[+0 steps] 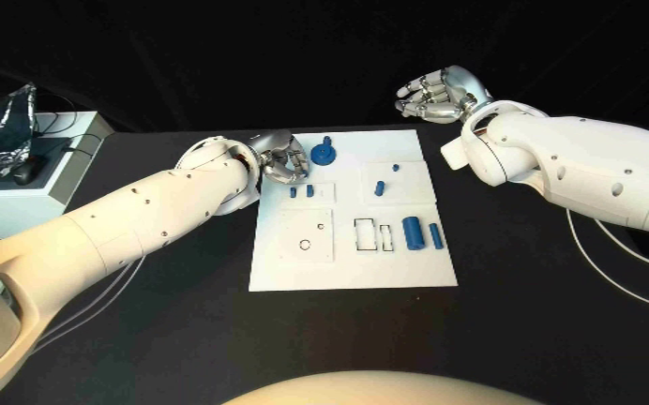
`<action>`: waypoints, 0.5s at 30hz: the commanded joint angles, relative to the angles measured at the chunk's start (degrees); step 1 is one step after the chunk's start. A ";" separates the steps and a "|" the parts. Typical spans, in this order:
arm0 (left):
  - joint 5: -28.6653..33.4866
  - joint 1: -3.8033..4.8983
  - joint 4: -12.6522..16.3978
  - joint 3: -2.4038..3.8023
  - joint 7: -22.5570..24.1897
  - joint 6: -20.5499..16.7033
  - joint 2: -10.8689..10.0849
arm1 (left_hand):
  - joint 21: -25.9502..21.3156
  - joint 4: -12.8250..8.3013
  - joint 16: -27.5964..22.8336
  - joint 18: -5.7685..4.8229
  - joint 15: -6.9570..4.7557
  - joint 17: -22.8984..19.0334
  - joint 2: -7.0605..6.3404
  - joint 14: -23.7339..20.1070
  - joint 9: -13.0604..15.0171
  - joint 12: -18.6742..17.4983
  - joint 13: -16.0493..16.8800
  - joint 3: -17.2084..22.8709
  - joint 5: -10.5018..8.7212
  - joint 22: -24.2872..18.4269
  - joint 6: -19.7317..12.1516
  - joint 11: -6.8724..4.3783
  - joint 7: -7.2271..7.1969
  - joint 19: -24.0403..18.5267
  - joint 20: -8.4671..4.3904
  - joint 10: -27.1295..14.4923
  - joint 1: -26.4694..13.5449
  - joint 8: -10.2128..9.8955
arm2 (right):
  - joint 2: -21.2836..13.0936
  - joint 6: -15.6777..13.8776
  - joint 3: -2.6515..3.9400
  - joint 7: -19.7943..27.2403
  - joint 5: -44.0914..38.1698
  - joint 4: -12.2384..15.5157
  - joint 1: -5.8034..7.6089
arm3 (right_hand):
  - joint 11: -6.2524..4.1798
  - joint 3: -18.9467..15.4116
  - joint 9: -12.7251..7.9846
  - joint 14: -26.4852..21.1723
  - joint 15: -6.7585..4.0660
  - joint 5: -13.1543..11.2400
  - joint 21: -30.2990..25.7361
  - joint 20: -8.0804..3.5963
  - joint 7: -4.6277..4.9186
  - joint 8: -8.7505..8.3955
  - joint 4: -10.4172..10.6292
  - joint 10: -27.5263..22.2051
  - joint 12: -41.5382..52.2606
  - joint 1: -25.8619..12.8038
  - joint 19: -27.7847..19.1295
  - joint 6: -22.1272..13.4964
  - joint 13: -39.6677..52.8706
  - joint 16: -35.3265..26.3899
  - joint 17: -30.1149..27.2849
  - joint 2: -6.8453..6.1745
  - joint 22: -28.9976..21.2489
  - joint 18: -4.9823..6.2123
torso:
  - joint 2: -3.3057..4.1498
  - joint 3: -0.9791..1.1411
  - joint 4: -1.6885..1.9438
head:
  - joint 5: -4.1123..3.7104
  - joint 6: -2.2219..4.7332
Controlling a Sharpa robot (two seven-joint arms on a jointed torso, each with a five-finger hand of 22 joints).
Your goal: Assemble the parts on the task board
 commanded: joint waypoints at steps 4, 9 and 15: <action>-0.62 -0.07 0.19 -0.10 -0.21 3.79 0.27 | -1.14 -0.05 -0.68 -0.28 0.09 -1.63 -0.30 -1.17 -0.31 -0.61 0.13 -0.57 -0.02 -1.31 -0.49 -0.04 -0.40 -1.62 0.05 -0.20 -1.09 -0.50 | 0.08 0.68 0.03 0.63 -0.50 -0.01 0.00 | -0.10 0.28 0.09 0.29 0.17 0.28 -0.05 -0.23 -0.01 -0.24 -0.19 -0.19 0.13 0.20 0.21 0.32 -0.03 -0.24 -0.10 -0.13 -0.05 0.47 | -0.07 -0.02 0.04 | 0.02 -0.05; -0.65 -0.07 0.07 -0.18 0.08 3.71 0.44 | -1.42 -0.45 -0.38 -0.24 0.11 -1.43 -0.19 -1.49 -0.51 0.34 0.97 -1.28 -0.06 -1.46 -0.86 -0.16 -0.59 -2.11 0.09 -1.14 -1.13 -0.96 | 0.08 0.84 0.03 0.53 -0.49 -0.01 0.00 | -0.10 0.29 0.09 0.29 0.18 0.28 -0.06 -0.23 -0.01 -0.26 -0.18 -0.19 0.15 0.15 0.20 0.33 -0.03 -0.26 -0.12 -0.13 -0.12 0.47 | -0.02 -0.01 -0.03 | 0.08 0.01; -0.78 -0.08 -0.06 -0.26 0.07 3.35 0.54 | -1.49 -1.15 0.52 -0.23 0.07 -1.43 0.65 -1.80 -0.90 5.64 4.53 -2.56 0.01 -1.41 -0.67 -0.14 -0.74 -2.37 0.11 -4.75 -1.30 -1.58 | 0.03 1.03 0.03 0.46 -0.48 0.01 0.00 | -0.10 0.29 0.09 0.29 0.18 0.28 -0.06 -0.23 -0.01 -0.26 -0.18 -0.19 0.15 0.15 0.20 0.33 -0.03 -0.26 -0.12 -0.13 -0.12 0.47 | 0.00 -0.02 -0.03 | -0.01 -0.01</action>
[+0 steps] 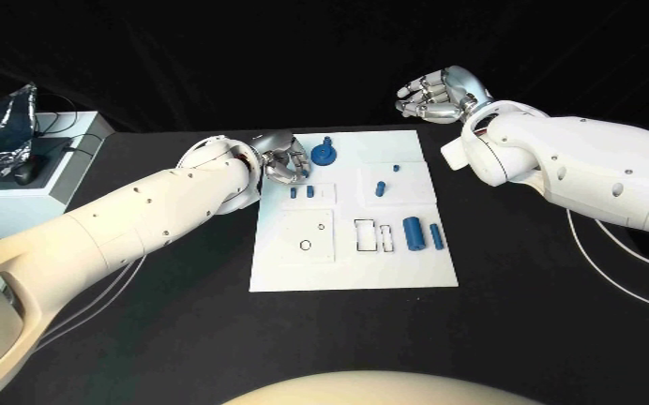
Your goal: Assemble the parts on the task board
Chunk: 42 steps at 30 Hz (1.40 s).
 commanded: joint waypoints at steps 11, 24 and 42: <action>-0.51 -0.22 0.09 -0.25 0.19 1.00 0.31 | -0.35 0.00 1.46 -0.25 0.56 -0.15 0.08 -0.41 -0.93 11.51 6.61 -1.14 0.04 0.18 -1.55 0.52 -0.53 -0.38 0.48 -8.85 -1.07 -1.91 | -0.04 1.49 0.03 0.13 -0.44 0.08 0.00 | -0.09 0.29 0.05 0.26 0.19 0.28 -0.06 -0.22 0.01 -0.27 -0.13 -0.20 0.15 0.06 0.19 0.35 -0.03 -0.29 -0.10 -0.12 -0.10 0.47 | 0.02 0.00 0.02 | -0.05 -0.04; -0.74 -0.23 0.19 -0.25 -0.26 0.30 0.19 | -0.14 -0.08 2.92 -0.30 0.21 3.20 0.11 1.08 -1.00 18.78 9.83 -0.98 0.03 0.57 -1.42 -0.01 -0.66 -0.05 0.26 -11.20 -1.06 -2.00 | -0.01 1.46 0.03 0.16 -0.44 0.06 0.00 | -0.09 0.29 0.05 0.25 0.20 0.27 -0.07 -0.22 0.01 -0.28 -0.11 -0.20 0.15 0.04 0.18 0.35 -0.03 -0.30 -0.11 -0.11 -0.12 0.47 | 0.03 -0.07 0.04 | -0.12 -0.03; -0.53 -0.24 -0.69 -0.25 -1.41 -0.75 0.22 | -1.21 0.61 3.35 -0.05 0.72 2.21 -1.04 -0.17 -3.23 25.44 12.14 -0.78 0.21 -0.53 -8.77 0.56 -1.70 -1.13 0.59 -16.77 -1.75 -5.98 | 0.20 2.56 0.02 -0.91 -0.54 -0.54 -0.03 | -0.06 0.31 0.04 -0.02 0.28 0.23 -0.11 -0.18 0.03 -0.38 -0.12 -0.28 0.14 -0.03 0.05 0.30 -0.04 -0.50 -0.22 -0.13 -0.30 0.45 | -0.06 -0.11 0.03 | -0.14 -0.01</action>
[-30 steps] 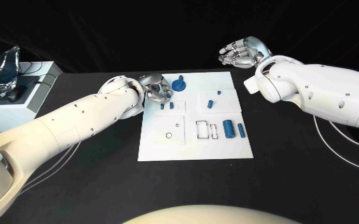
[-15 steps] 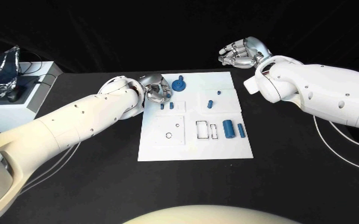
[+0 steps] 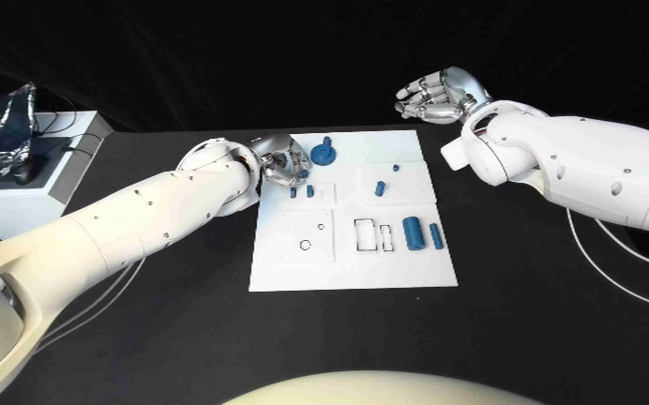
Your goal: Assemble the parts on the task board
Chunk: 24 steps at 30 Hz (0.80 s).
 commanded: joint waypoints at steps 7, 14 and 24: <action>0.05 0.01 -0.57 0.03 -1.05 0.23 -0.04 | -0.47 0.19 -0.16 0.02 -0.03 -0.62 -0.13 -0.62 -0.37 0.38 0.00 0.17 0.26 -0.41 -1.09 0.19 0.29 -0.64 0.01 -0.85 -0.22 -0.53 | 0.07 1.22 0.02 -0.28 -0.65 0.00 -0.04 | -0.12 0.32 0.06 -0.11 0.30 0.24 -0.12 -0.16 0.05 -0.39 -0.14 -0.35 0.14 -0.02 0.02 0.31 -0.04 -0.34 -0.09 -0.12 -0.13 0.44 | 0.04 0.05 -0.05 | -0.03 0.18; 1.00 0.00 -1.01 0.07 -0.86 -0.77 -1.04 | -0.66 -0.36 -0.47 0.14 0.03 -2.02 0.32 -1.43 -0.19 0.85 -0.35 1.32 0.38 -0.71 0.05 0.31 0.85 -1.03 0.06 -1.53 0.89 0.81 | -0.17 2.20 0.02 -1.04 -2.37 0.07 -0.07 | -0.64 1.18 0.24 4.58 -0.94 -0.09 0.54 -0.90 -0.31 -0.41 -0.99 0.16 0.43 0.78 1.61 0.79 -0.04 1.99 0.74 -0.05 -0.47 0.60 | 0.07 0.11 -0.11 | -0.40 0.33; 12.69 -0.01 -1.34 0.96 6.41 -6.95 -3.88 | -5.33 -0.33 -6.12 1.79 0.46 -17.09 0.63 -10.15 0.43 -2.17 -3.80 3.88 0.17 -6.87 -0.92 1.09 1.97 -8.11 0.34 -1.94 0.65 4.25 | -1.10 9.39 0.02 -4.35 -12.72 -1.18 -0.08 | -2.89 0.95 0.56 22.20 -6.19 -4.71 9.36 -7.63 -2.08 -0.55 -5.00 2.80 -0.61 3.97 18.89 2.93 -0.17 12.00 6.61 1.02 2.64 0.28 | -0.08 -0.05 0.03 | -0.95 1.27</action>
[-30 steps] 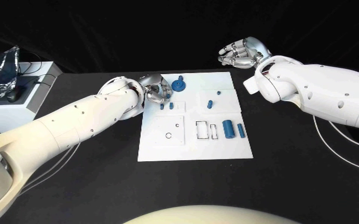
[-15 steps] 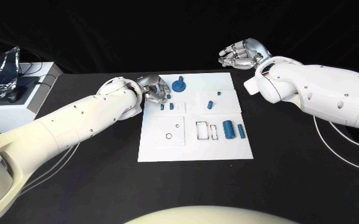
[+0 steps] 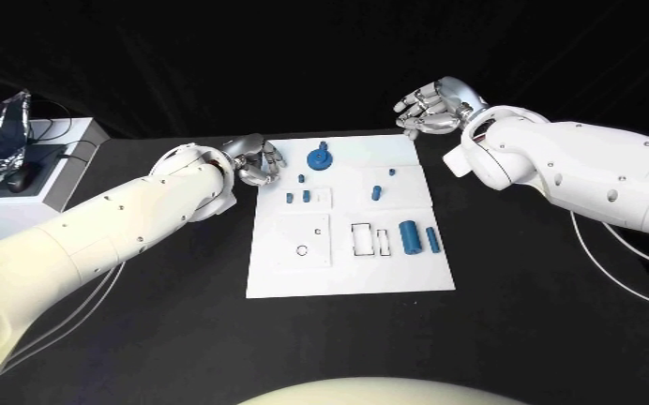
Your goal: Assemble the parts on the task board
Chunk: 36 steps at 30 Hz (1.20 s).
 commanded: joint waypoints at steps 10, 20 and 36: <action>38.40 -0.23 2.66 3.12 16.46 -6.59 -5.18 | -14.92 4.57 -15.71 2.63 1.12 -20.49 1.14 -13.13 1.07 -6.59 -7.73 -2.26 0.15 -13.08 -1.46 1.21 2.91 -9.98 1.08 2.24 -2.43 7.78 | -0.85 10.52 -0.12 -5.77 -30.25 -0.44 -0.74 | -2.67 -5.60 -4.16 5.60 -3.05 -1.32 17.75 -5.15 -2.12 -2.28 -3.57 7.09 -2.59 1.17 5.74 5.74 0.48 22.95 15.16 2.02 12.44 -0.06 | -0.21 -0.09 -0.05 | -0.81 1.18; 57.29 -2.87 10.51 4.53 24.02 -7.21 -11.24 | -17.21 5.48 -17.47 2.62 1.11 -21.40 1.88 -12.73 0.75 -8.54 -10.09 -4.06 0.25 -14.81 -1.20 1.14 2.99 -8.95 1.04 4.33 -2.21 10.06 | -0.61 4.35 -0.42 -8.99 -49.22 0.63 -2.86 | -2.00 -4.66 -5.26 5.60 -2.29 -2.10 22.51 -4.97 -2.05 -2.61 -3.02 3.63 -2.83 0.37 4.85 5.92 0.16 42.34 30.64 0.20 16.84 0.01 | -0.71 -0.56 0.13 | -1.27 1.64; 63.10 -6.17 17.99 6.28 26.54 -7.17 -15.16 | -17.31 4.75 -17.38 2.68 0.79 -21.27 2.40 -12.02 0.30 -9.79 -11.29 -3.48 1.28 -15.09 -1.22 0.98 2.85 -7.58 0.65 5.02 -0.57 11.02 | 2.26 4.10 -0.79 -12.03 -55.43 -0.74 -5.50 | -1.80 -3.63 -5.75 7.60 -2.16 -2.83 24.68 -4.62 -1.84 -2.64 -1.82 2.39 -2.60 0.21 6.70 4.90 0.39 55.09 41.87 -0.68 18.75 0.20 | -0.69 -0.80 0.27 | -1.74 1.52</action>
